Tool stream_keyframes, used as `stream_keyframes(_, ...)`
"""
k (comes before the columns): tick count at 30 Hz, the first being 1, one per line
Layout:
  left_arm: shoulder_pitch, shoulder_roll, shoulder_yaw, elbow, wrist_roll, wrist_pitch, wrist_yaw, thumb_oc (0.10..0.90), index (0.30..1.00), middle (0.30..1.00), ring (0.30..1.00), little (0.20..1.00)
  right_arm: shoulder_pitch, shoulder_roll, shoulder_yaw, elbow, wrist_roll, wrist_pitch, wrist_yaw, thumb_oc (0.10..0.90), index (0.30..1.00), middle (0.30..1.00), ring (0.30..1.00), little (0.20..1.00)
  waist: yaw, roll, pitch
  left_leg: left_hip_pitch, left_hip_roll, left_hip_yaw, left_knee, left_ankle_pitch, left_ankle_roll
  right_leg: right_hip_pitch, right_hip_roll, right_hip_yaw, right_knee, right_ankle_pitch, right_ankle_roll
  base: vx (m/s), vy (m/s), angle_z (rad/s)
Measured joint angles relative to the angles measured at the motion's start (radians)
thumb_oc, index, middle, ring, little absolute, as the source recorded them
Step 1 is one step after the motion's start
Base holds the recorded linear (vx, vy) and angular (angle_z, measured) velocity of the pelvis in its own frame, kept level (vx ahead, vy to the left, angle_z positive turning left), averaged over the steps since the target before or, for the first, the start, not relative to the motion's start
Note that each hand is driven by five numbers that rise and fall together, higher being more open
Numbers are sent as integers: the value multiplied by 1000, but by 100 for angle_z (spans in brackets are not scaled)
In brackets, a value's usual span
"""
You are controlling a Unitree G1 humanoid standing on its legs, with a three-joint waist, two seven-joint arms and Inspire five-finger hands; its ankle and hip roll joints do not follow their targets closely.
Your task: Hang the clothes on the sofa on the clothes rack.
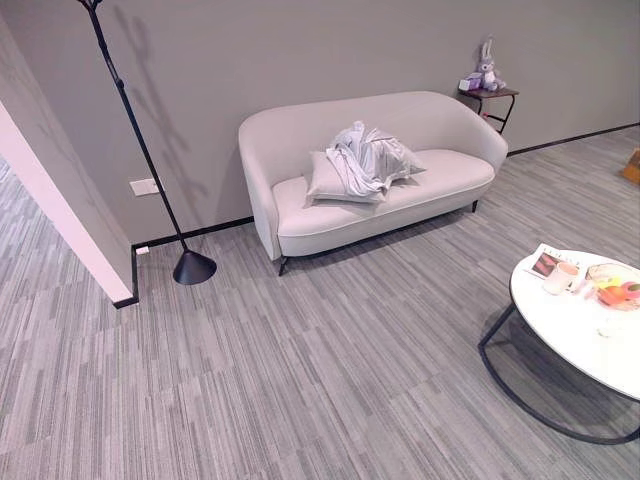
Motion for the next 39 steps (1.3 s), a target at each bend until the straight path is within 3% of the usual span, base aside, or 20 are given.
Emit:
stream_keyframes(2,-4,5,-33,-1,3,-1,1,800,900,900,900,900,5,2,61,-4,-8,-2,1,800,900,900,900,900,0,-1,3,-3,0,1,1,0,0,-4,0,1,1,2,0,0,0,0)
stream_keyframes(26,-15,5,-39,-9,10,-10,2,800,900,900,900,900,-3,3,62,-5,-26,-1,0,800,900,900,900,900,-1,0,29,-2,-1,4,-8,0,0,0,0,2,-18,6,2,0,0,0)
stream_keyframes(28,-14,14,-99,-10,38,-22,-5,800,900,900,900,900,-10,6,193,-34,-85,-4,8,800,900,900,900,900,-1,-1,37,-1,-1,6,-8,0,-1,1,1,2,-17,7,2,0,0,0)
stream_keyframes(39,-34,4,-103,-12,81,-20,-13,800,900,900,900,900,-41,14,189,-51,-140,0,39,800,900,900,900,900,1,-2,46,5,-1,17,-8,0,0,12,1,4,-32,16,2,6,0,-2)
